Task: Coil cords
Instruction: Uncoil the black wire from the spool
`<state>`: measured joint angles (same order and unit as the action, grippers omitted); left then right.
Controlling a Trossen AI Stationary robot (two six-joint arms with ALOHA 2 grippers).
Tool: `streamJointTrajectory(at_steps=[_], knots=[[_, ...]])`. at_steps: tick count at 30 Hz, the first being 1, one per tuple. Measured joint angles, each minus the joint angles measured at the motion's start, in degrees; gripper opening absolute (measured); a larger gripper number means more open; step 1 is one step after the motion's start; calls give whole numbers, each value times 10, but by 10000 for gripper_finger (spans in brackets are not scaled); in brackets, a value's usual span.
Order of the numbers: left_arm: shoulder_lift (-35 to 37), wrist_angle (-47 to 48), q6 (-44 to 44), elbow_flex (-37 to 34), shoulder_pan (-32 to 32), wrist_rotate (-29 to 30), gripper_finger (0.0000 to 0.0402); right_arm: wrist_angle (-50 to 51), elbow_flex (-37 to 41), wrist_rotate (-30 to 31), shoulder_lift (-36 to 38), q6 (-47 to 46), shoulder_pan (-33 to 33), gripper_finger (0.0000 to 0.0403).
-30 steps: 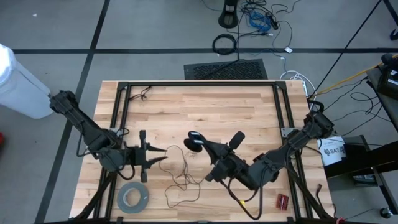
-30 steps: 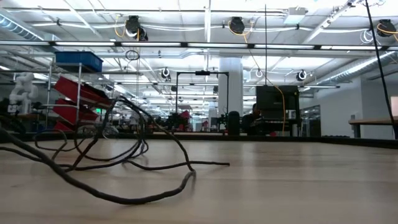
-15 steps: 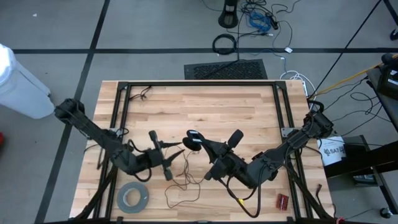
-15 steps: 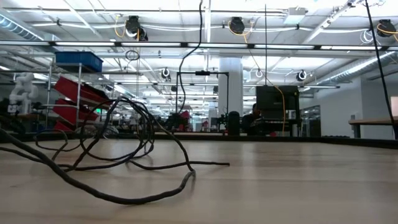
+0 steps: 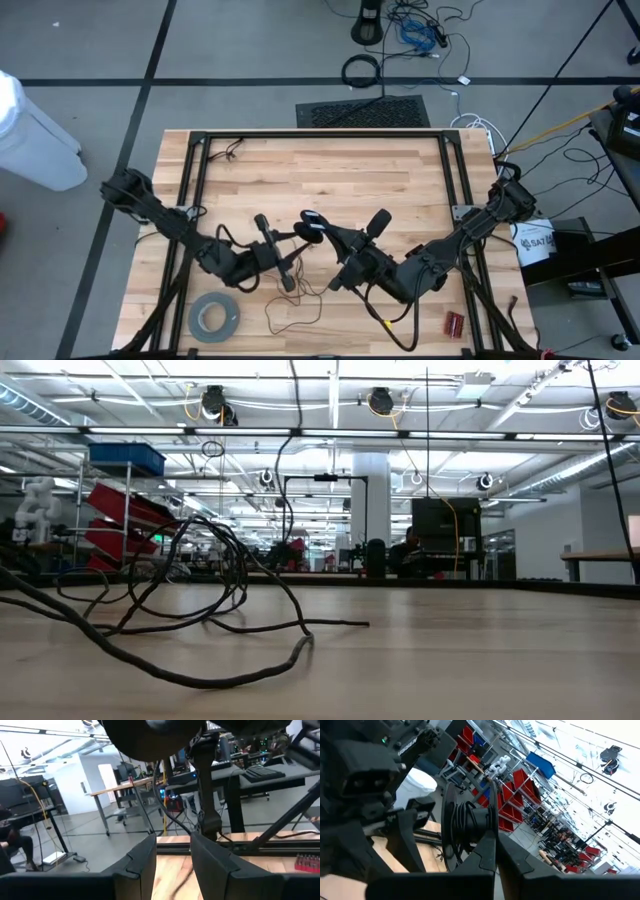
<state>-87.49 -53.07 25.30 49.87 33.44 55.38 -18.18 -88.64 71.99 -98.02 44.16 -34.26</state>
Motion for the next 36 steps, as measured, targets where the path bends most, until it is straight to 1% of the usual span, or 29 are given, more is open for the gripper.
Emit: streamJointTrajectory(at_steps=[3, 5, 17, 20, 25, 28, 36], knots=[[-8, -10, -35, 0, -6, -23, 126, 3, 0, 0, 0, 0, 0, 0], [-11, -11, -51, 0, -9, -26, 126, 3, 0, 0, 0, 0, 0, 0], [-11, -10, -56, 0, -11, -27, 125, 4, 0, -1, 0, 0, 0, 0], [-11, -11, -79, 0, -11, -28, 125, 4, 0, -4, 0, 0, 0, 0], [-11, -11, -86, 0, -17, -57, 125, 4, 0, -4, 0, 0, 0, 0], [-11, -11, -100, 0, -20, -59, 125, 4, 0, -4, 0, 0, 0, 0], [-11, -10, -100, 0, -23, -66, 125, 5, 0, -4, 0, 0, 0, 0]])
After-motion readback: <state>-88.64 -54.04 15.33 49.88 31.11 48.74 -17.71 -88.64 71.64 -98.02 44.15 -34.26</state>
